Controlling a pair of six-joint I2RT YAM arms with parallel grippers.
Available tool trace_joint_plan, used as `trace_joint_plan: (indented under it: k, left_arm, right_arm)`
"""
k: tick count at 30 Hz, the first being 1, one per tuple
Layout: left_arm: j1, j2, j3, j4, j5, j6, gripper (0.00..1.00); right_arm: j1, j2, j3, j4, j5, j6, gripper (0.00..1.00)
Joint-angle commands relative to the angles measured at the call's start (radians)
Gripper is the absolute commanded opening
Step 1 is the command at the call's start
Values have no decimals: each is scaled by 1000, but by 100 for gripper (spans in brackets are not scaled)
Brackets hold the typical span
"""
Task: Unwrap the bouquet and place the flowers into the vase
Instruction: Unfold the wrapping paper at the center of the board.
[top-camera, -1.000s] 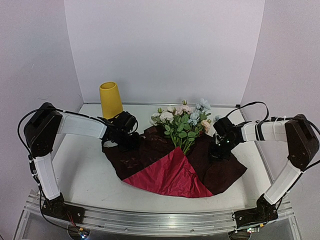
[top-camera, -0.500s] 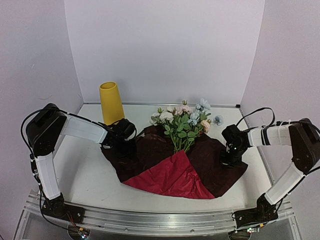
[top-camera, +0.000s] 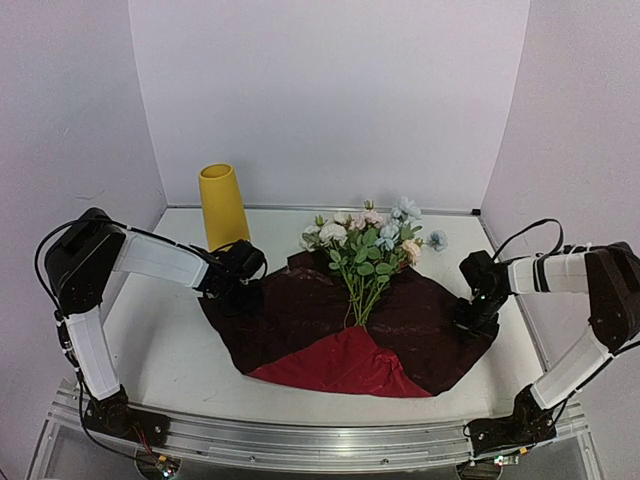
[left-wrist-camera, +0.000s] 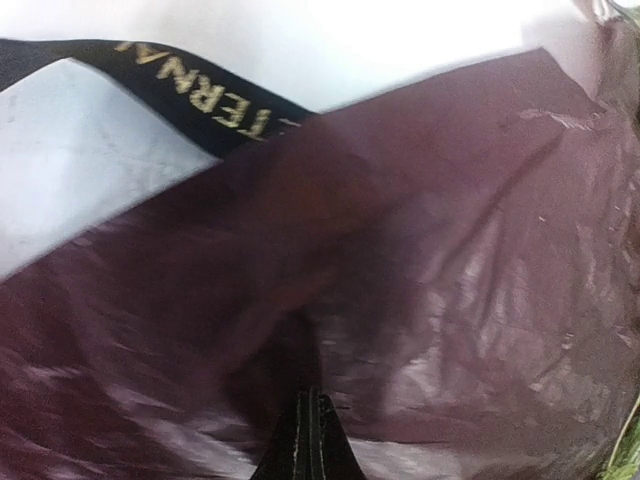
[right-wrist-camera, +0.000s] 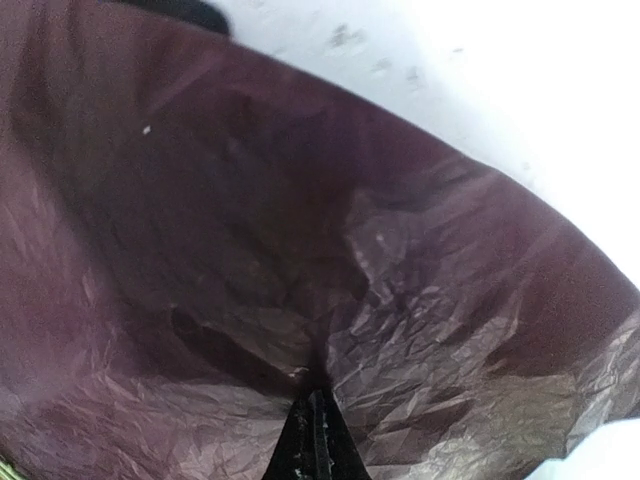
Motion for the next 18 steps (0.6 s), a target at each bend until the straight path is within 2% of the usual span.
trace_joint_plan:
  k: [1,5,9,13,18]
  left_arm:
    - [15,-39,-35,-92,-68,-19,0]
    - [17,-51,-40,-99,-72,-12,0]
    - [17,-72,-14,-99,-57,29,0]
    - [16,-90,39,-100,-28,103,0]
    - [15,-147,67,-99,55,153,5]
  right_arm:
    - [-42,23,-27,-164,138,80,0]
    - [-49,-32,-11,-179,170,91,0]
    - [-47,-92,29,-168,132,-9,0]
    - [-47,-164,52,-71,-87,-186,0]
    - [-45,-179,55,15,-371,-228,0]
